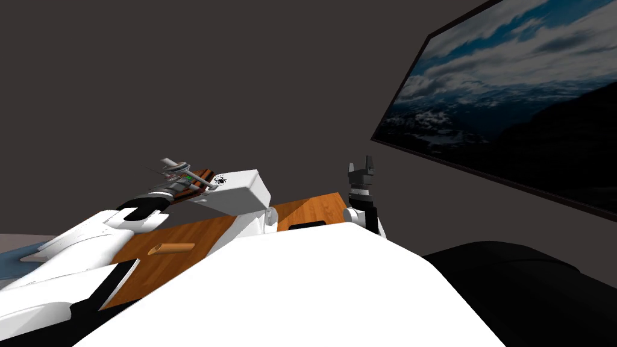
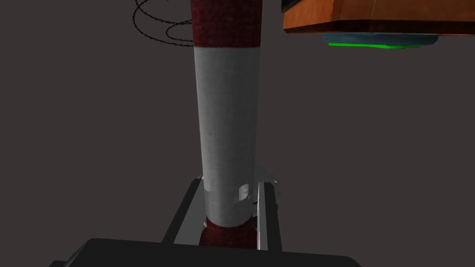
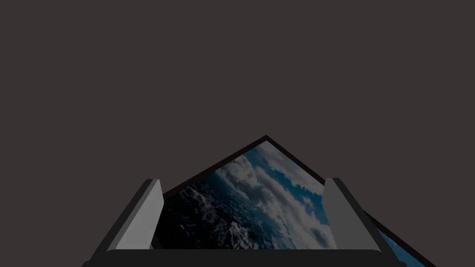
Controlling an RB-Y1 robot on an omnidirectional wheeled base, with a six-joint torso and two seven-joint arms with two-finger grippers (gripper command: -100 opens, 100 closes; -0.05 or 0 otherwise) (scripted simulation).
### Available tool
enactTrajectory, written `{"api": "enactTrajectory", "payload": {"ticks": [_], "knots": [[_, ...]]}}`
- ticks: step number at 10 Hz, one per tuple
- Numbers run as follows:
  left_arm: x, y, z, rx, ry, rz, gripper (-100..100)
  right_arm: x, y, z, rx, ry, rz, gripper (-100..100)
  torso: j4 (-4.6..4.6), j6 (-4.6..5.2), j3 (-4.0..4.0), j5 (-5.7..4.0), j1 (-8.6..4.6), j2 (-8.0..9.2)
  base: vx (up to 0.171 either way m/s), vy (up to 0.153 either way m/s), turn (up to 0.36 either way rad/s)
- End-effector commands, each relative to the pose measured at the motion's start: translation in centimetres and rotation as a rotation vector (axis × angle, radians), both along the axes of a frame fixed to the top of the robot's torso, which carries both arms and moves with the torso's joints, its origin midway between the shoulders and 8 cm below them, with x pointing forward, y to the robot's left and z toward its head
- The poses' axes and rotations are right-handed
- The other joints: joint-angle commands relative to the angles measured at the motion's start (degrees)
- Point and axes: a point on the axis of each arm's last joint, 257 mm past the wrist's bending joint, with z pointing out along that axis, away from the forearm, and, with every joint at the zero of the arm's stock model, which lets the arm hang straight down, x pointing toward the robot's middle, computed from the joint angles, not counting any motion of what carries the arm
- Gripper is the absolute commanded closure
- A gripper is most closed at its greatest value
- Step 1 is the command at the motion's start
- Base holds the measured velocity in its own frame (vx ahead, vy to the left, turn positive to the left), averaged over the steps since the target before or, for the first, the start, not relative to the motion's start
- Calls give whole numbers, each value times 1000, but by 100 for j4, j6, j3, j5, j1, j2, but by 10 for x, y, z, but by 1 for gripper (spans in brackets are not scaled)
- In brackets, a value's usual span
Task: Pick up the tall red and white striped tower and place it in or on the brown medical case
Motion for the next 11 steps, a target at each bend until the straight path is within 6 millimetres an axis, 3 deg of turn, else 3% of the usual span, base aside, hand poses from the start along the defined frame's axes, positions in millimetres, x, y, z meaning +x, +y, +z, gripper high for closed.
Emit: {"api": "enactTrajectory", "payload": {"ticks": [1, 4, 5, 9, 11], "knots": [[-12, 15, 5, -4, 10, 43, 100, 0, 0, 0, 0, 0, 0, 0, 0, 0, 0, 0, 0, 0, -45, 110, -21], [-32, 47, 24, 0, 23, 128, 100, 0, 0, 0, 0, 0, 0, 0, -4, 5, -12, -2, 3, -20, -36, 120, -42], [-32, 47, 24, 0, 23, 128, 100, 0, 0, 0, 0, 0, 0, 0, -4, 5, -13, -2, 13, -23, -16, 135, -34], [-48, 76, 60, 14, 15, 210, 100, 0, 0, 0, 0, 0, 0, 0, -14, 22, -37, -1, 7, -62, 25, 138, -86], [-44, 80, 83, 25, -3, 220, 100, 0, 0, 0, 0, 0, 0, 0, -24, 46, -62, 6, 29, -103, 75, 147, -171]]}}
